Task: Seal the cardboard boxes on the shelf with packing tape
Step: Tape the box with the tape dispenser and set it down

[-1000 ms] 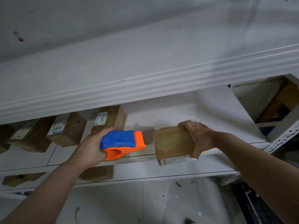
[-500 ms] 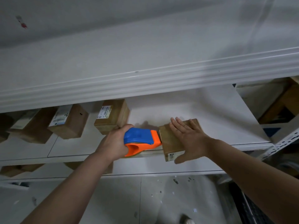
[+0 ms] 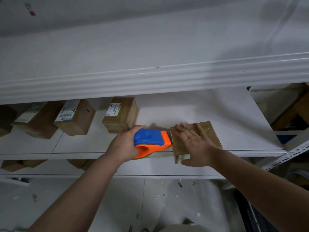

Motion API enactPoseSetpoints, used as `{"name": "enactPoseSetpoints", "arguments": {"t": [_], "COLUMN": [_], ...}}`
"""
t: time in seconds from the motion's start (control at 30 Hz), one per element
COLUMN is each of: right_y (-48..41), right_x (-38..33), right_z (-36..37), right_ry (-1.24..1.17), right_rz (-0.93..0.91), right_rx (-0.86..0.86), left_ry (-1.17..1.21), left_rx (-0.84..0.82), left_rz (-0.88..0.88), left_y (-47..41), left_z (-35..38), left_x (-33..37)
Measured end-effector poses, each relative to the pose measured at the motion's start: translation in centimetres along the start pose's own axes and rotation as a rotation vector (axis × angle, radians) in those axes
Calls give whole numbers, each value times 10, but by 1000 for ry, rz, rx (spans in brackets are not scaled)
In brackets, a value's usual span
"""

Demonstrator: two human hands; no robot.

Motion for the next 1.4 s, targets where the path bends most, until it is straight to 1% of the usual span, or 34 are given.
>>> {"name": "enactPoseSetpoints", "arguments": {"t": [0.1, 0.17, 0.23, 0.27, 0.33, 0.37, 0.4, 0.47, 0.53, 0.63, 0.7, 0.8, 0.97, 1.1, 1.2, 1.3, 1.4], "right_y": [-16, -25, -25, -21, -11, -5, 1, 10, 13, 12, 11, 13, 11, 7, 8, 10, 6], "right_x": [-14, -14, -2, 7, 25, 32, 38, 46, 53, 50, 50, 56, 54, 60, 65, 60, 40], "right_z": [-15, -21, -34, -41, -49, -46, -40, -30, -29, -41, -42, -38, -38, -40, -40, -45, -57], "right_ry": [50, -35, -223, -381, -779, -936, -1029, -1083, -978, -692, -599, -566, -554, -552, -503, -356, -108], "right_rz": [5, 2, -13, -25, -45, -41, -28, 4, 35, 34, 65, 81, 61, 72, 75, 60, -12], "right_rx": [-69, -122, -88, -43, 36, 55, 52, 33, 63, 127, 158, 165, 141, 118, 82, -16, 19], "left_ry": [30, 62, 125, 175, 267, 279, 255, 141, 100, 106, 76, 87, 105, 70, 117, 143, 152], "left_rx": [-11, -16, 32, 78, 172, 196, 202, 184, 154, 128, 118, 109, 124, 129, 136, 121, 124], "left_rz": [16, 31, 49, 58, 87, 104, 127, 174, 174, 184, 198, 185, 97, 110, 85, 73, 71], "left_y": [3, 7, 13, 16, 20, 20, 19, 14, 7, 1, -2, -6, 7, 6, 2, 3, 5], "left_z": [-1, -6, -18, -29, -50, -58, -62, -60, -50, -39, -39, -50, -72, -50, -39, -36, -37], "left_x": [1, 0, -2, -1, 6, 14, 25, 47, 62, 77, 82, 69, 28, 30, 32, 32, 34]}}
Point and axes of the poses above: each hand's wrist, its own y-axis away from the middle knuckle, its own z-axis out of the palm, x = y × z, the point moved 6 cm from there along -y, towards the middle knuckle, and after that the axes turned 2 degrees about y, right-handed, at the moved point
